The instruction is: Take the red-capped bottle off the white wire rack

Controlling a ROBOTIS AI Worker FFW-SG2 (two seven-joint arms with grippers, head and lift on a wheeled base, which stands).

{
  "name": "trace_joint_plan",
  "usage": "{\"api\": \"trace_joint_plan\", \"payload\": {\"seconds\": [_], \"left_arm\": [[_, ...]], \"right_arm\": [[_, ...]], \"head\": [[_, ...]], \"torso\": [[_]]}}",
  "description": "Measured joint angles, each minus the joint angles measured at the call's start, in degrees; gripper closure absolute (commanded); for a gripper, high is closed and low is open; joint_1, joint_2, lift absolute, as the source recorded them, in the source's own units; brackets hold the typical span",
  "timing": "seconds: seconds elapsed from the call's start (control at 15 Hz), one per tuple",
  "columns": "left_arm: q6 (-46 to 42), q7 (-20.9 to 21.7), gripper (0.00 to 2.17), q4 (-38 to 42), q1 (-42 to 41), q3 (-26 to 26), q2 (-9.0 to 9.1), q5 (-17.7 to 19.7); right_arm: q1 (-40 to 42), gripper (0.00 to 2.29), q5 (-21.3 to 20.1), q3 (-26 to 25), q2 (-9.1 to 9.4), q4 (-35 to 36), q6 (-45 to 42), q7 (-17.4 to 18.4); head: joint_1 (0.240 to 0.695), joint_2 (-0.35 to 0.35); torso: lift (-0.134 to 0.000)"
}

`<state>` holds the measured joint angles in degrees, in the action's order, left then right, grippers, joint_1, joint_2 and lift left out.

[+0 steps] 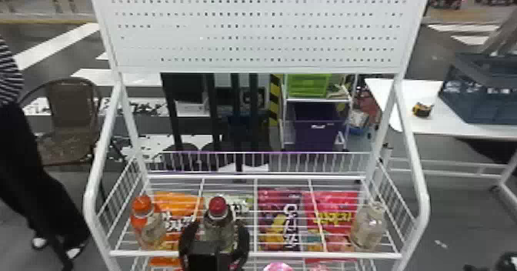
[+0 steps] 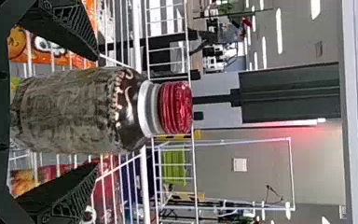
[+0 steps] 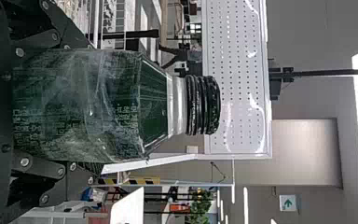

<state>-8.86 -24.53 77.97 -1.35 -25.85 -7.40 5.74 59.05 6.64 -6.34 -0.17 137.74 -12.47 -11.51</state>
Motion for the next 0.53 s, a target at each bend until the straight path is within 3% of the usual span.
{"api": "trace_joint_plan", "payload": {"seconds": [0.07,0.13,0.2,0.27,0.53], "left_arm": [[-0.54,0.0,0.37,-0.82,0.64,0.09,0.07,0.31],[-0.86,0.17,0.9,-1.25,1.12,0.17,0.08,0.6],[-0.95,0.61,1.92,-1.26,1.33,0.26,0.09,0.78],[-0.77,0.63,2.15,-0.82,1.35,0.38,0.03,1.02],[5.62,0.81,2.15,10.22,-3.72,0.72,-1.8,2.39]], "right_arm": [[-0.04,1.13,0.07,-0.09,-0.01,-0.11,0.06,0.0],[-0.1,1.13,0.16,-0.19,-0.01,-0.24,0.1,0.0],[-0.21,1.13,0.2,-0.23,-0.01,-0.32,0.16,0.02],[-0.31,1.13,0.21,-0.25,-0.01,-0.35,0.28,0.01],[-0.59,1.13,0.21,-0.24,-0.03,-0.41,0.76,-0.01]], "head": [[0.499,0.0],[0.499,0.0],[0.499,0.0],[0.499,0.0],[0.499,0.0]], "torso": [[0.0],[0.0],[0.0],[0.0],[0.0]]}}
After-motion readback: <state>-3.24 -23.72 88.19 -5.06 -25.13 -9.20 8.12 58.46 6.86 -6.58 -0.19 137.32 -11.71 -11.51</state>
